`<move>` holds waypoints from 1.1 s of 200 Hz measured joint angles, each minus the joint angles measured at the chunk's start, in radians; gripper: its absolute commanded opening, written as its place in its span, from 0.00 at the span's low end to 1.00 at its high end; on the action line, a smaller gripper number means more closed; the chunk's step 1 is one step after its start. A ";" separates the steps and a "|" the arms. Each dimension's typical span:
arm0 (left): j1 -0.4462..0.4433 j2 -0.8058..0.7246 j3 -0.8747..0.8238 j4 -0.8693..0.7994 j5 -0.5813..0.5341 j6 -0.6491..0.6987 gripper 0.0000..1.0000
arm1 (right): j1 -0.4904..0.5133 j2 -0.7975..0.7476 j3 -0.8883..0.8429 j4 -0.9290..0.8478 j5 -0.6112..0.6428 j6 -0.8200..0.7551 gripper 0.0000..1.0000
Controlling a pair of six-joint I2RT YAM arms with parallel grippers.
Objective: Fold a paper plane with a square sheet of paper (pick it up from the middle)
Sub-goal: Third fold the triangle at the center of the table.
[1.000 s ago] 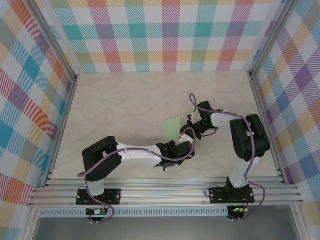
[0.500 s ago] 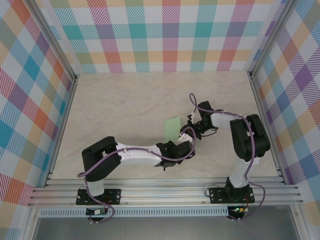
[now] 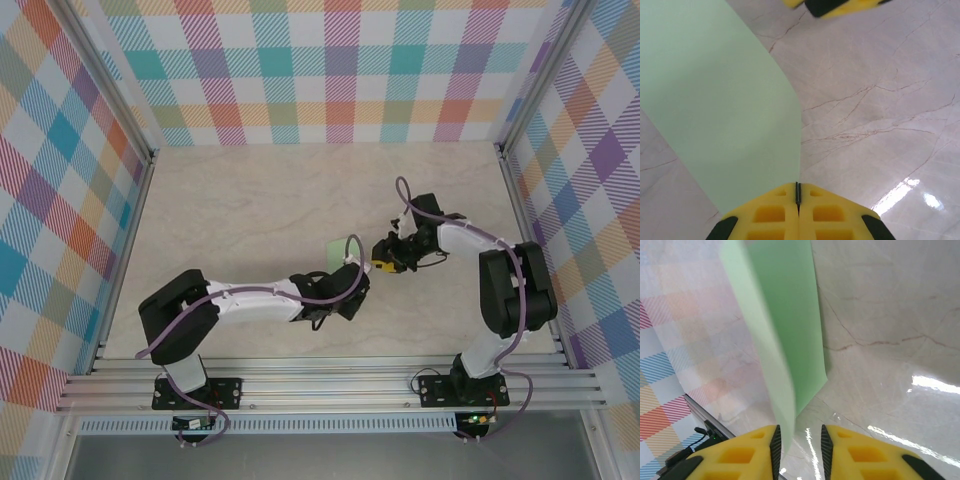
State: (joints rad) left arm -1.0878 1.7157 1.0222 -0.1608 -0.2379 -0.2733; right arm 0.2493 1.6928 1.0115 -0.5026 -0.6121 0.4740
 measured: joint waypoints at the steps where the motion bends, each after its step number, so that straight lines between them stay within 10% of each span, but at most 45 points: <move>1: 0.002 -0.001 -0.002 0.002 0.004 -0.001 0.00 | 0.000 0.000 0.001 0.000 0.000 -0.001 0.20; 106: 0.150 -0.077 -0.097 0.039 0.340 -0.022 0.00 | 0.052 0.175 0.163 0.030 -0.131 0.007 0.15; 220: 0.206 -0.022 -0.041 0.005 0.485 -0.022 0.00 | 0.100 0.360 0.270 -0.029 -0.011 -0.029 0.14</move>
State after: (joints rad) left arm -0.8822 1.6939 0.9810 -0.1558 0.2470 -0.2951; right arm 0.3489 2.0529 1.2819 -0.5312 -0.6235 0.4450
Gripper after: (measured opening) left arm 0.041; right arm 0.138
